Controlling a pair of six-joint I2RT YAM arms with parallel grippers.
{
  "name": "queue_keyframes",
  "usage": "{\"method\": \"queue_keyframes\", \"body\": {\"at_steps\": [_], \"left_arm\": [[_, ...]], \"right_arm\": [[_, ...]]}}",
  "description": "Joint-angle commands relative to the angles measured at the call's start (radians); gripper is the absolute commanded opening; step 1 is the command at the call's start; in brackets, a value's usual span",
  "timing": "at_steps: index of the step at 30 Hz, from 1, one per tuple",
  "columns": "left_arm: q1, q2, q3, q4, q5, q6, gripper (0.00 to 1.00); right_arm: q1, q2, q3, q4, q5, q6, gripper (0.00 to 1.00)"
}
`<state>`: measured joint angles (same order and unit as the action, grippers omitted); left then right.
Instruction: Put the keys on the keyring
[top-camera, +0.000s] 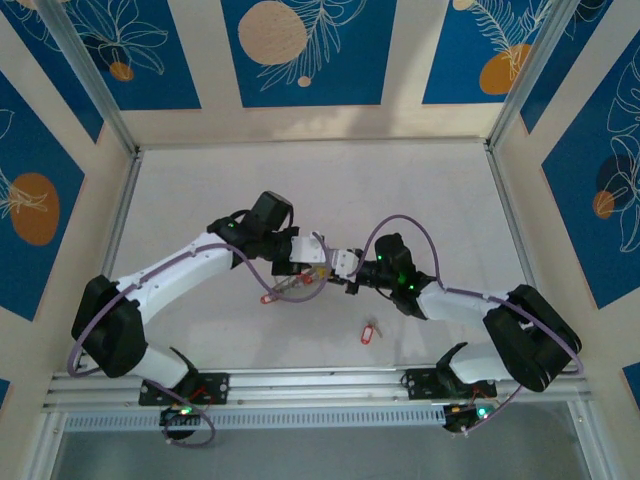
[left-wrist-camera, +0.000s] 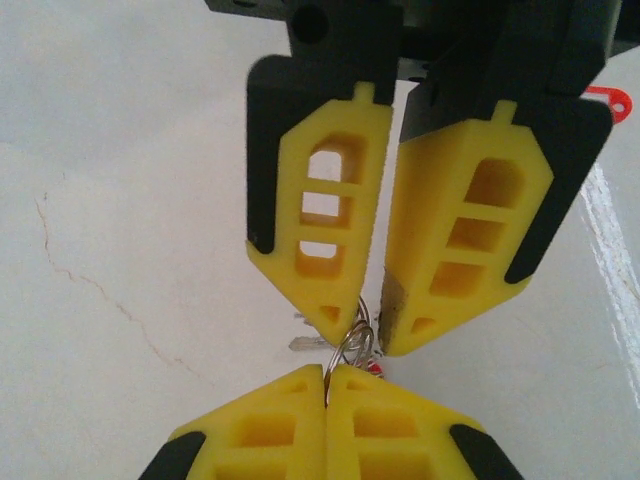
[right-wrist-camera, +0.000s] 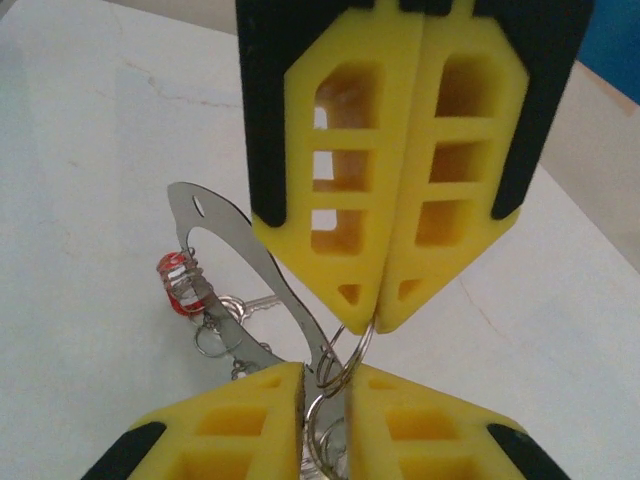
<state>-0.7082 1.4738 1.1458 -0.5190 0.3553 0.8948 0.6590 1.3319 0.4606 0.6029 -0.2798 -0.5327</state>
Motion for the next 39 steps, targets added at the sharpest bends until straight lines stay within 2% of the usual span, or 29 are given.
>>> {"method": "queue_keyframes", "body": {"at_steps": [1,15,18,20,21,23,25,30,39], "left_arm": [[-0.012,0.010,0.045,0.007,-0.022,-0.051,0.00],[-0.012,0.016,0.040,0.035,0.049,-0.136,0.00],[-0.012,0.014,0.038,0.036,0.064,-0.145,0.00],[-0.011,0.007,0.037,0.034,0.077,-0.145,0.00],[-0.008,0.001,0.034,0.034,0.083,-0.145,0.00],[0.003,-0.019,0.027,0.034,0.091,-0.156,0.17],[0.025,-0.052,0.010,0.032,0.117,-0.151,0.23],[0.068,-0.145,-0.052,0.015,0.215,-0.040,0.25],[0.089,-0.198,-0.100,0.004,0.230,0.015,0.24]], "right_arm": [[0.007,0.017,0.034,-0.008,-0.020,0.042,0.17],[0.001,0.071,0.020,0.180,-0.036,0.249,0.16],[-0.001,0.086,0.020,0.206,-0.032,0.271,0.09],[-0.005,0.093,0.018,0.223,-0.044,0.275,0.00],[-0.006,0.096,0.016,0.233,-0.053,0.275,0.00],[-0.010,0.102,-0.003,0.285,-0.081,0.265,0.00],[-0.015,0.118,-0.039,0.395,-0.122,0.244,0.00],[-0.035,0.163,-0.070,0.581,-0.233,0.250,0.00],[-0.047,0.201,-0.022,0.627,-0.313,0.297,0.00]]}}
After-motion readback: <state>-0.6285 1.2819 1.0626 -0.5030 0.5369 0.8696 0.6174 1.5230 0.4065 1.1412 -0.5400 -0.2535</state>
